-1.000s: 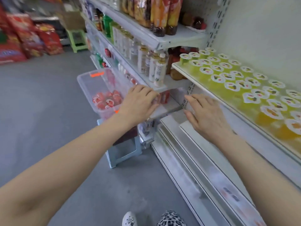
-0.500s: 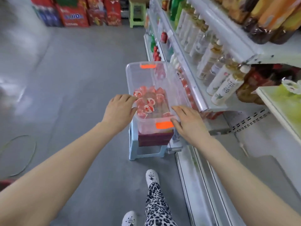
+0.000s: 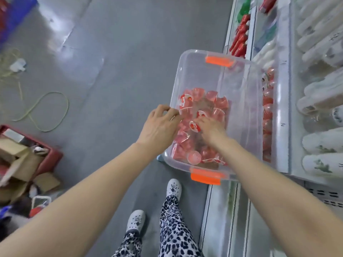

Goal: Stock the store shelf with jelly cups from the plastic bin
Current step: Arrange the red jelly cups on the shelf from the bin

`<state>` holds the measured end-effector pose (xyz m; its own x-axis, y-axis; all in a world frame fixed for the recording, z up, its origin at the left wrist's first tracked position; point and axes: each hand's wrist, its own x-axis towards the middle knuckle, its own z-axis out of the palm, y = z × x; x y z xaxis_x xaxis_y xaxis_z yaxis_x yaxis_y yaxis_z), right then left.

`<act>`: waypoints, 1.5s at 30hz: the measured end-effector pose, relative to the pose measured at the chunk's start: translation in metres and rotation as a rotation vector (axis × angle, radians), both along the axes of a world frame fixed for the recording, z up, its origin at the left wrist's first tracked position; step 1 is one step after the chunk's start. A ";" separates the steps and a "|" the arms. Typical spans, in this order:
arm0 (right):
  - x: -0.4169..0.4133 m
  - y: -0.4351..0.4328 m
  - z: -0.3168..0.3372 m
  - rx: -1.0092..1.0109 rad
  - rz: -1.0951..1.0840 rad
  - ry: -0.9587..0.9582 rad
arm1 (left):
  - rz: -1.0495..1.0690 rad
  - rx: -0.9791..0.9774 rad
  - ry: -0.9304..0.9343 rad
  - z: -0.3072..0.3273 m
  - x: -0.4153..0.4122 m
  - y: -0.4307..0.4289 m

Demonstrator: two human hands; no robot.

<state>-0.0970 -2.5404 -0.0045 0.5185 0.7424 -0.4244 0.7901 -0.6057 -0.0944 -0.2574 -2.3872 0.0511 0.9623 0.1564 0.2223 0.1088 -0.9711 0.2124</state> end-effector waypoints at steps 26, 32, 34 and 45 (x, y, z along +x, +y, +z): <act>0.014 -0.050 0.066 0.326 -0.492 0.044 | 0.042 -0.044 0.611 -0.018 0.129 -0.028; 0.017 -0.047 0.068 0.356 -0.468 -0.050 | 0.111 -0.211 0.727 -0.071 0.140 -0.031; 0.017 -0.047 0.066 0.374 -0.486 -0.048 | 0.120 -0.237 0.691 -0.082 0.144 -0.032; 0.005 -0.051 0.076 0.499 -0.503 -0.052 | -0.057 -0.218 0.634 -0.079 0.139 -0.041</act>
<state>-0.0917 -2.5910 0.0719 0.8597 0.5071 -0.0617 0.4370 -0.7926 -0.4252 -0.1186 -2.4281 -0.0281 0.9044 0.0791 -0.4192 0.2270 -0.9212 0.3159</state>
